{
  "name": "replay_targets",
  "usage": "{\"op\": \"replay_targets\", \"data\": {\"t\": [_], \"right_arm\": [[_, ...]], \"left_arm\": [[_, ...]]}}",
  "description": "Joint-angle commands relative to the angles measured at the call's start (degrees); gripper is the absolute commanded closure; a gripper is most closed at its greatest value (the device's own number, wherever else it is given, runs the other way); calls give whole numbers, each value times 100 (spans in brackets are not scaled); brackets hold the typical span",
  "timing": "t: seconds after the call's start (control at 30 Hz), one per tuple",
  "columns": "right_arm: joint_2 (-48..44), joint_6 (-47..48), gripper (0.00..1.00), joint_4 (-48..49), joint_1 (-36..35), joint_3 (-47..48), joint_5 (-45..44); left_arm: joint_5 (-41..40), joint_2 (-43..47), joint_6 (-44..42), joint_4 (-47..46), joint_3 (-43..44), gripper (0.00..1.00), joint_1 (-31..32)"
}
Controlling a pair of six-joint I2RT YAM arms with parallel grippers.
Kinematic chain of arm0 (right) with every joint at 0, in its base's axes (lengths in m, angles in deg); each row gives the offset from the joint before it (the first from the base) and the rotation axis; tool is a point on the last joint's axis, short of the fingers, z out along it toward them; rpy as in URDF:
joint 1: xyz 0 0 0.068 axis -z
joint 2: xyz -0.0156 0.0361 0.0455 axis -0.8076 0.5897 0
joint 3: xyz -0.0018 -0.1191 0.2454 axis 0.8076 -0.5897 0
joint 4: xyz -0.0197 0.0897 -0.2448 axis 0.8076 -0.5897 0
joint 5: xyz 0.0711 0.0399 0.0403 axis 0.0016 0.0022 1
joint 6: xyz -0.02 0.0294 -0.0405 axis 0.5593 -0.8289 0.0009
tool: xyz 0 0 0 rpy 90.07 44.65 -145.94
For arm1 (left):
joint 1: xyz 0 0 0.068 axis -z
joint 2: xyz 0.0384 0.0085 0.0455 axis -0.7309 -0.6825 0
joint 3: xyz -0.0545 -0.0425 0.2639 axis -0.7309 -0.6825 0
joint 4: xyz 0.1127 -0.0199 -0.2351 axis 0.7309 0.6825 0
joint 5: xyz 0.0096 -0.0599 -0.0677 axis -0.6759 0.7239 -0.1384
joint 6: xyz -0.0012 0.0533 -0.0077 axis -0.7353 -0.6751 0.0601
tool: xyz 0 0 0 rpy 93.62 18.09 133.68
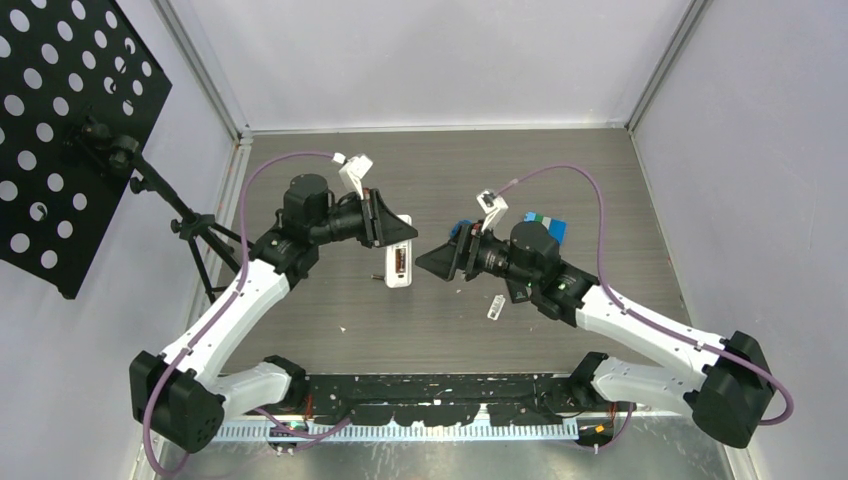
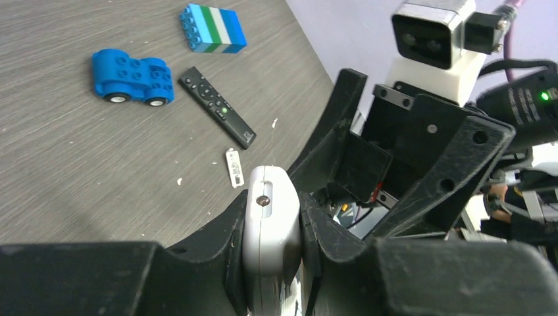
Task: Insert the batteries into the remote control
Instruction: Adjust the battery in the remote control.
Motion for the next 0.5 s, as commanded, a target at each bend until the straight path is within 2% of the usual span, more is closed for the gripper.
{"op": "replay_targets", "data": {"t": [0.0, 0.2, 0.47], "right_arm": [[224, 841, 25, 96, -103, 367, 779], [565, 994, 31, 5, -310, 629, 230], [825, 979, 29, 150, -422, 766, -85]], "left_arm": [[653, 157, -419, -124, 171, 100, 1], [680, 76, -378, -95, 210, 100, 1], [620, 78, -384, -68, 218, 100, 1]]}}
